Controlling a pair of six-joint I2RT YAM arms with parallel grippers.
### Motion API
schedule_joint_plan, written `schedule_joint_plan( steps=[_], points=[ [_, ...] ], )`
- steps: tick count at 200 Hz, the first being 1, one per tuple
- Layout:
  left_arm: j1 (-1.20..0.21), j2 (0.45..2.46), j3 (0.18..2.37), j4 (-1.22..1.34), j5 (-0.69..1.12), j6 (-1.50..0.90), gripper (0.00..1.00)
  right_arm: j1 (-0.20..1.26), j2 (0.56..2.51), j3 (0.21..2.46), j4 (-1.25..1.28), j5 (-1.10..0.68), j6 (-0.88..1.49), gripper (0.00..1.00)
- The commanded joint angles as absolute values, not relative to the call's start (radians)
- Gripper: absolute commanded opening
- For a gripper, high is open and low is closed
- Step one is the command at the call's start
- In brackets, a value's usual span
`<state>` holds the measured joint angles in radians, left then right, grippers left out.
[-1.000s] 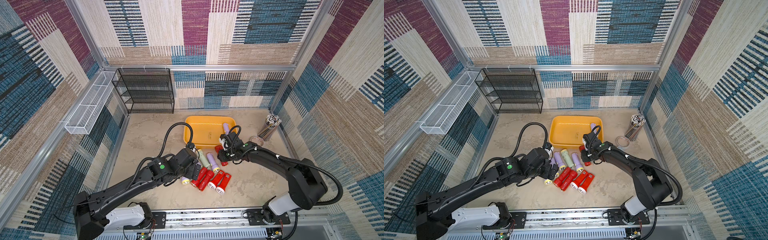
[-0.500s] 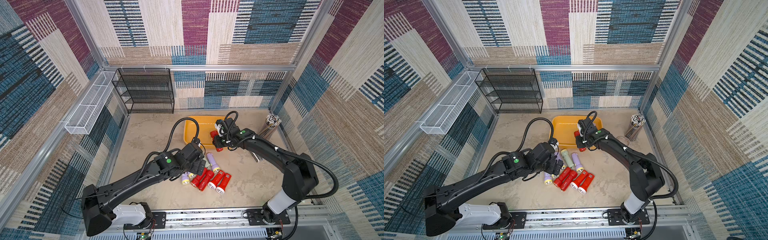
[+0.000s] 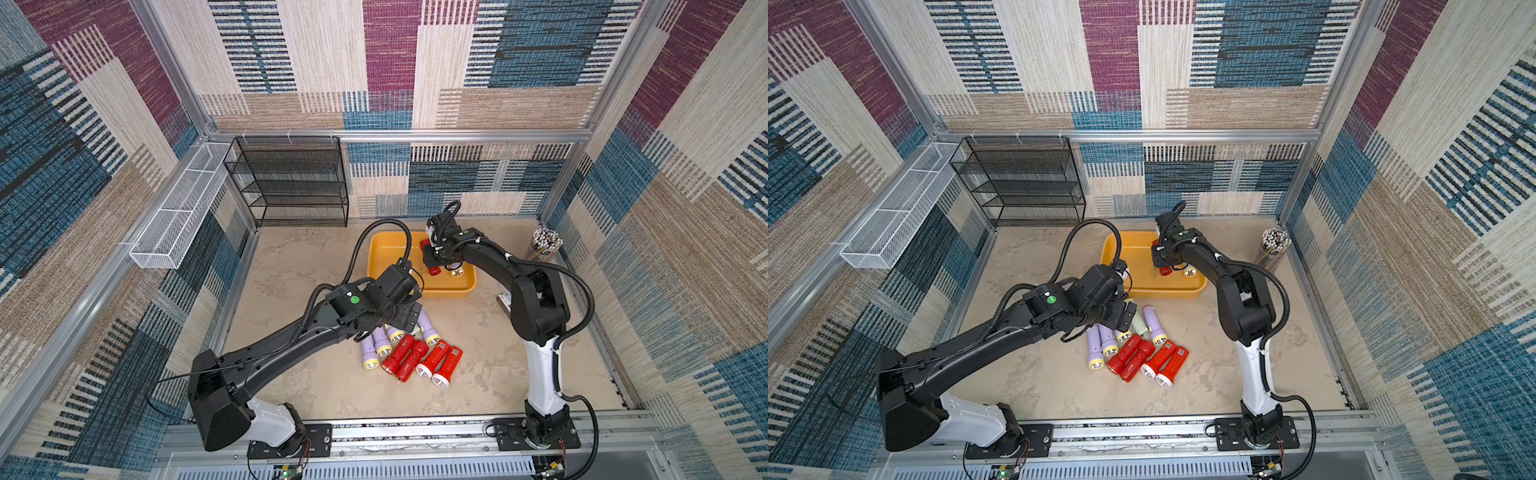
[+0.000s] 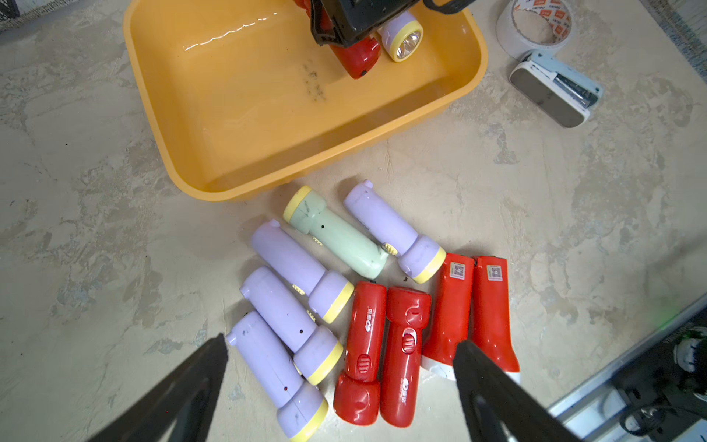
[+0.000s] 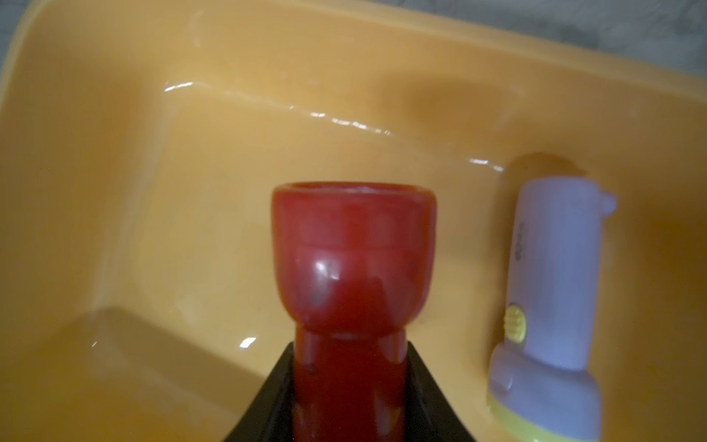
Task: Put the flashlights into the storage boxes
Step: Place the flashlight at the storage box.
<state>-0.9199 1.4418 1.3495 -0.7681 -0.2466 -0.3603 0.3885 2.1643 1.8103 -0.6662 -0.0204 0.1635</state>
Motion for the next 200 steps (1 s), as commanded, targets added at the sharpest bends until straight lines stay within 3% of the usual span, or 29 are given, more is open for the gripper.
schedule_joint_plan(
  steps=[1, 80, 126, 160, 200],
  points=[
    [-0.902, 1.468, 1.372, -0.77, -0.216, -0.324, 0.96, 0.356, 2.236, 1.887, -0.699, -0.033, 0.138, 0.4],
    [-0.854, 1.56, 1.425, -0.769, -0.167, -0.316, 0.95, 0.282, 2.429, 2.082, -0.756, -0.054, 0.136, 0.43],
    [-0.844, 1.569, 1.426, -0.776, -0.158, -0.32, 0.95, 0.282, 2.438, 2.069, -0.747, -0.062, 0.15, 0.58],
    [-0.843, 1.547, 1.4, -0.77, -0.156, -0.33, 0.95, 0.282, 2.429, 2.059, -0.744, -0.063, 0.156, 0.61],
    [-0.842, 1.526, 1.391, -0.773, -0.161, -0.331, 0.95, 0.281, 2.351, 2.017, -0.715, -0.067, 0.16, 0.71]
  ],
)
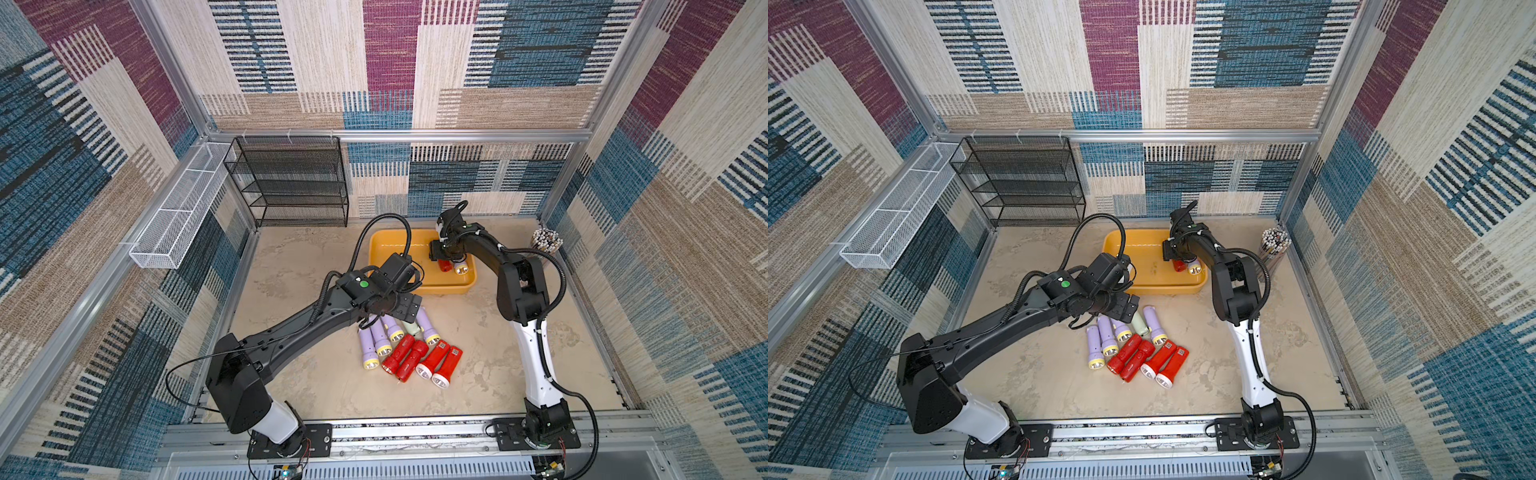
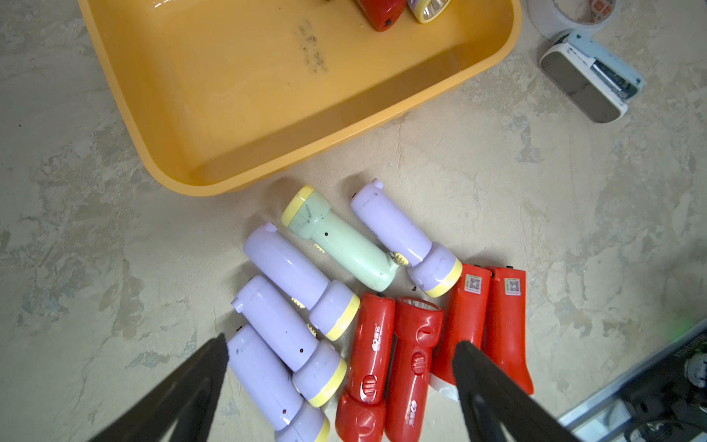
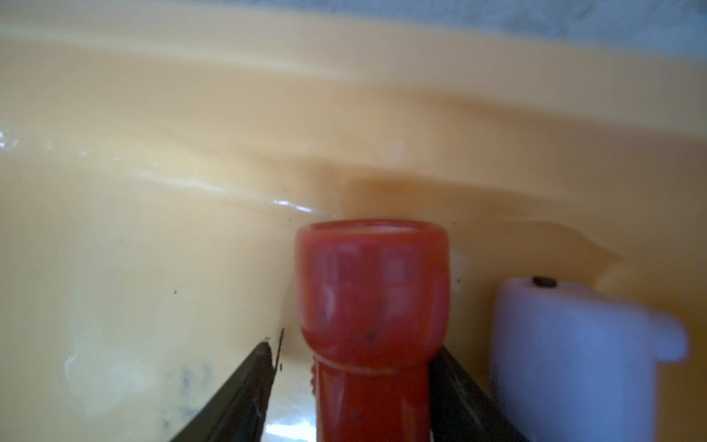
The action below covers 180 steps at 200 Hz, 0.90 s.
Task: Put the flashlights into the storage boxes
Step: Place the flashlight at the storage box, then pick up the flashlight from the center of the board.
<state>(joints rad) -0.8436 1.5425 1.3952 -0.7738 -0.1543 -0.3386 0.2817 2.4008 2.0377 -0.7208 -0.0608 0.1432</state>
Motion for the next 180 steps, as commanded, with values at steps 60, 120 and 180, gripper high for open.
schedule_joint_plan(
  steps=[60, 120, 180],
  points=[
    [-0.842, 1.462, 1.359, -0.776, -0.168, -0.354, 0.95, 0.283, 2.195, 1.936, -0.682, -0.11, 0.161, 0.78],
    [-0.844, 1.376, 1.289, -0.762, -0.177, -0.383, 0.96, 0.322, 1.981, 1.73, -0.635, -0.123, 0.168, 0.78],
    [-0.845, 1.323, 1.224, -0.755, -0.132, -0.427, 0.95, 0.419, 1.7, 1.361, -0.552, -0.137, 0.208, 0.75]
  ],
)
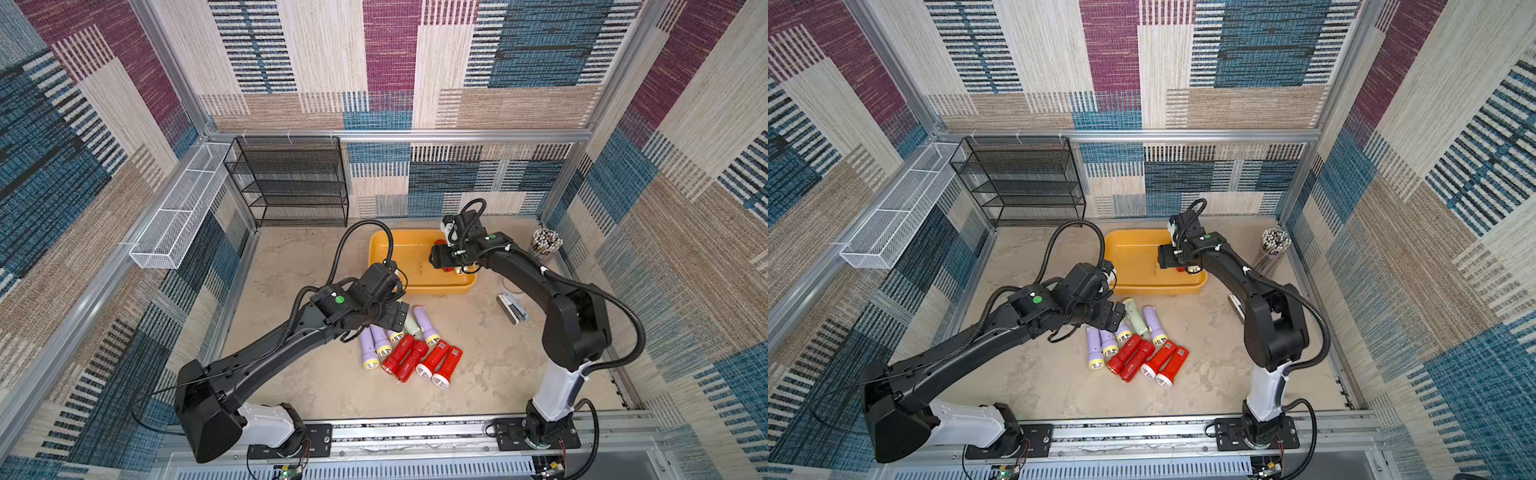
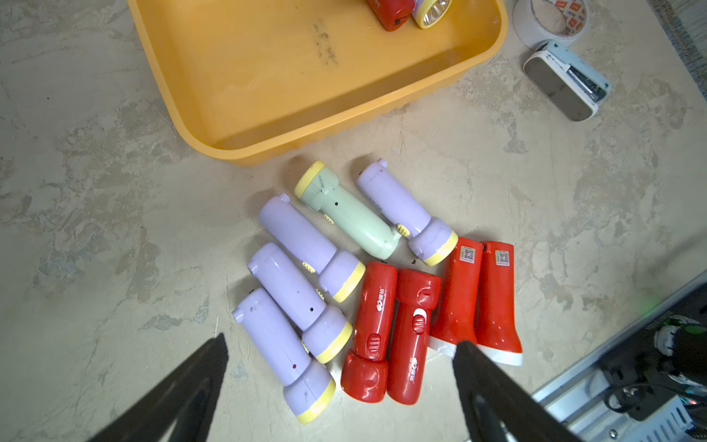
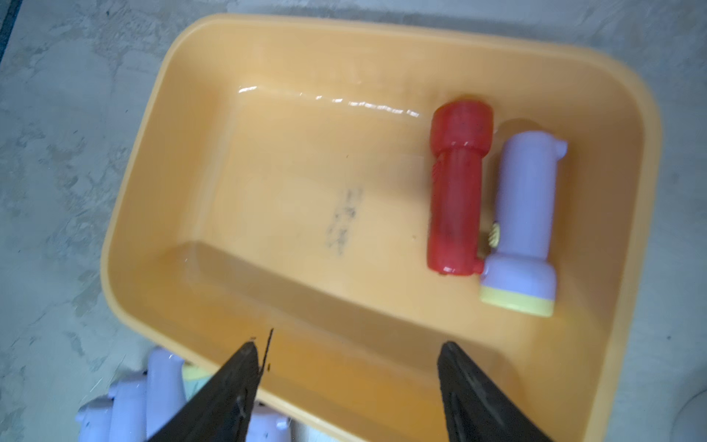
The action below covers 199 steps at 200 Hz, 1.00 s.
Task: Put the flashlights into the storage boxes
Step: Pick up the flashlight from the center of the board.
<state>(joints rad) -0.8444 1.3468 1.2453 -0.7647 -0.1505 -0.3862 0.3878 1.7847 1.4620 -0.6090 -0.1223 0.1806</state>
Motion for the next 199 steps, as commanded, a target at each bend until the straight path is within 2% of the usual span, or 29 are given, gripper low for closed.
schedule_joint_plan(
  steps=[1, 40, 78, 134, 199],
  points=[
    [-0.844, 1.322, 1.222, -0.755, -0.131, -0.427, 0.95, 0.421, 1.696, 1.354, -0.551, -0.137, 0.209, 0.75],
    [-0.847, 1.266, 1.157, -0.747, -0.116, -0.467, 0.95, 0.47, 1.54, 1.144, -0.493, -0.174, 0.252, 0.68],
    [-0.851, 1.223, 1.101, -0.746, -0.094, -0.508, 0.95, 0.493, 1.48, 1.015, -0.439, -0.195, 0.28, 0.61],
    [-0.862, 1.165, 1.035, -0.732, -0.078, -0.544, 0.95, 0.532, 1.501, 0.968, -0.392, -0.207, 0.303, 0.6],
    [-0.865, 1.137, 1.025, -0.727, -0.073, -0.527, 0.95, 0.561, 1.617, 0.992, -0.36, -0.225, 0.307, 0.61]
  ],
)
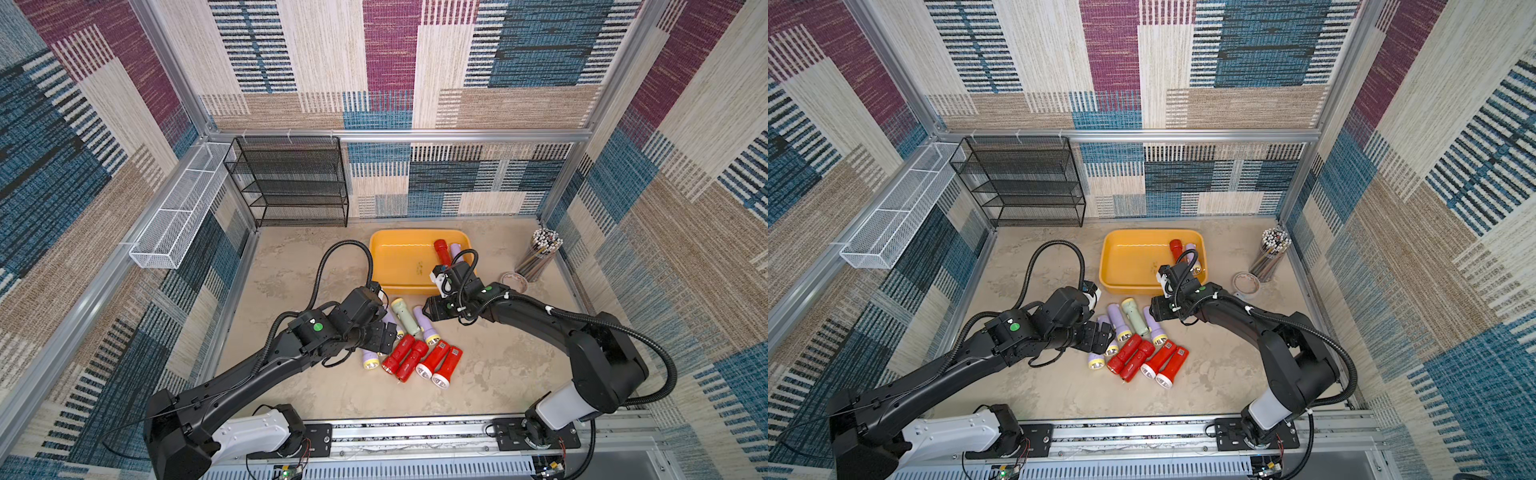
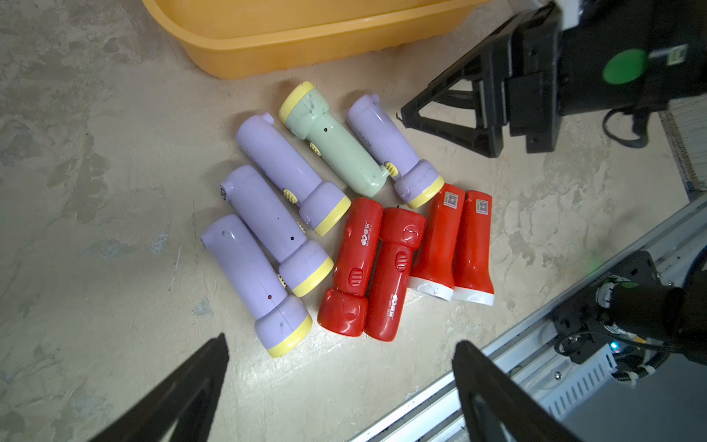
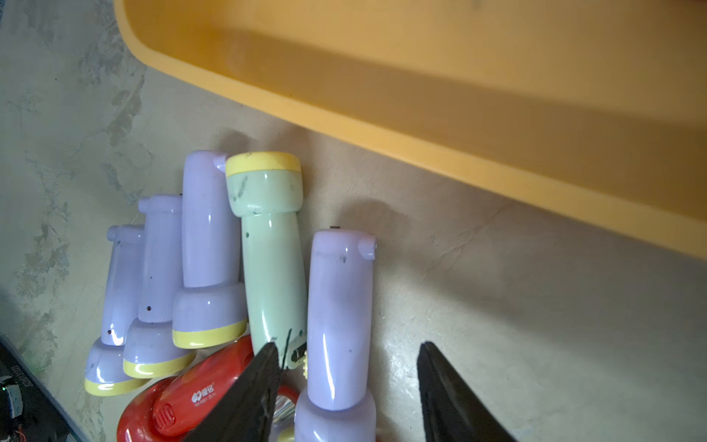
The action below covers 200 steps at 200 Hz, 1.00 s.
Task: Put the flashlights into the storage boxes
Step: Pick up the flashlight from the center of the board.
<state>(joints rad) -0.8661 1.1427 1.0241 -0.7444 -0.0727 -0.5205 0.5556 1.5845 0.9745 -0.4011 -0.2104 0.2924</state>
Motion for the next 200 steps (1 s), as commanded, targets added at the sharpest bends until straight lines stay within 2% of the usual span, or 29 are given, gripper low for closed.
schedule_joint_plan(
  steps=[1, 80, 166, 200],
  points=[
    [-0.865, 1.137, 1.026, -0.727, -0.073, -0.526, 0.95, 0.562, 1.618, 0.993, -0.36, -0.226, 0.307, 0.61],
    [-0.865, 1.18, 1.051, -0.718, -0.097, -0.487, 0.95, 0.566, 1.75, 1.063, -0.36, -0.237, 0.289, 0.61],
    [-0.865, 1.18, 1.033, -0.693, -0.095, -0.479, 0.95, 0.58, 1.802, 1.081, -0.402, -0.183, 0.286, 0.59],
    [-0.865, 1.177, 1.021, -0.686, -0.094, -0.479, 0.95, 0.585, 1.825, 1.098, -0.425, -0.156, 0.29, 0.5]
  ],
)
